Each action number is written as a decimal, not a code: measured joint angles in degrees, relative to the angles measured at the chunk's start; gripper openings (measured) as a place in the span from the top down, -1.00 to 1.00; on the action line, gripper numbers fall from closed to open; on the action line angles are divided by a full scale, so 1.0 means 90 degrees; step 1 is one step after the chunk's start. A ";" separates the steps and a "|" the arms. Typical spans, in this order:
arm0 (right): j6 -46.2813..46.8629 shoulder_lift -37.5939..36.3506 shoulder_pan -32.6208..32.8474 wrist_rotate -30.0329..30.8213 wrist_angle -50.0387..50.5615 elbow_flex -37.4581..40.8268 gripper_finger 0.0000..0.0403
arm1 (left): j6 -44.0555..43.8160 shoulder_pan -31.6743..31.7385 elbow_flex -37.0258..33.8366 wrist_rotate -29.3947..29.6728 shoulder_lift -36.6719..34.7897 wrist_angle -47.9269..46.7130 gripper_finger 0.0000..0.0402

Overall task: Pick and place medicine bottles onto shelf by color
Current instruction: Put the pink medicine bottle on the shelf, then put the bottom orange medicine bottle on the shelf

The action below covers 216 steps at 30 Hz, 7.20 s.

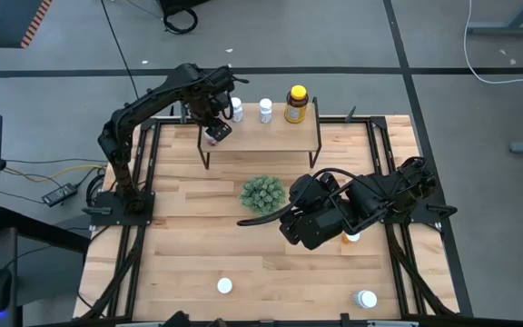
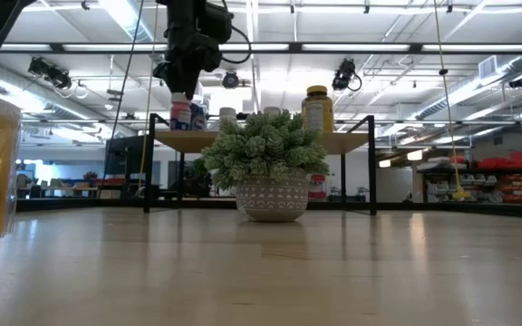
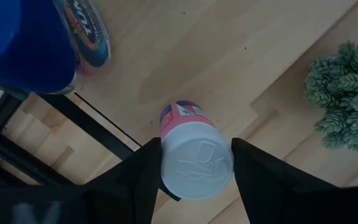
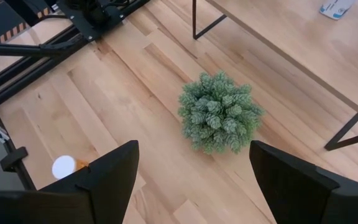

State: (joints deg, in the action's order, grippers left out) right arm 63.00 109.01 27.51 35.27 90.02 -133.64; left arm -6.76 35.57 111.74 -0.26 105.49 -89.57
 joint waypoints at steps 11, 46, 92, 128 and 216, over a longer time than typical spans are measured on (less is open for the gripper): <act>0.0000 0.0000 0.0000 0.0005 0.0000 0.0000 -0.56 | 0.0160 -0.0010 -0.0032 0.0481 0.0034 -0.0038 -0.20; 0.0121 0.0000 0.0000 -0.0002 0.0000 0.0000 -0.56 | 0.0316 -0.0226 0.0828 0.0652 0.0022 -0.0048 -0.32; 0.1070 -0.0002 0.1867 0.0317 0.0000 0.0002 -0.56 | -0.3501 -0.8244 -0.2609 0.0737 -0.1384 0.4499 -0.22; 0.1818 -0.0002 0.1882 0.0855 -0.0115 0.0002 -0.56 | -0.1451 -0.8373 -0.4301 0.0671 -0.0323 0.6311 -0.69; 0.1660 -0.0002 0.1404 0.1149 -0.0063 0.0002 -0.56 | 0.1316 -0.1665 -0.1151 0.0500 -0.1056 0.2657 -0.09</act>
State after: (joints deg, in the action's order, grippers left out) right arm 77.94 108.99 40.14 45.60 89.45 -133.62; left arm 5.08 20.59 101.38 4.24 95.98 -65.66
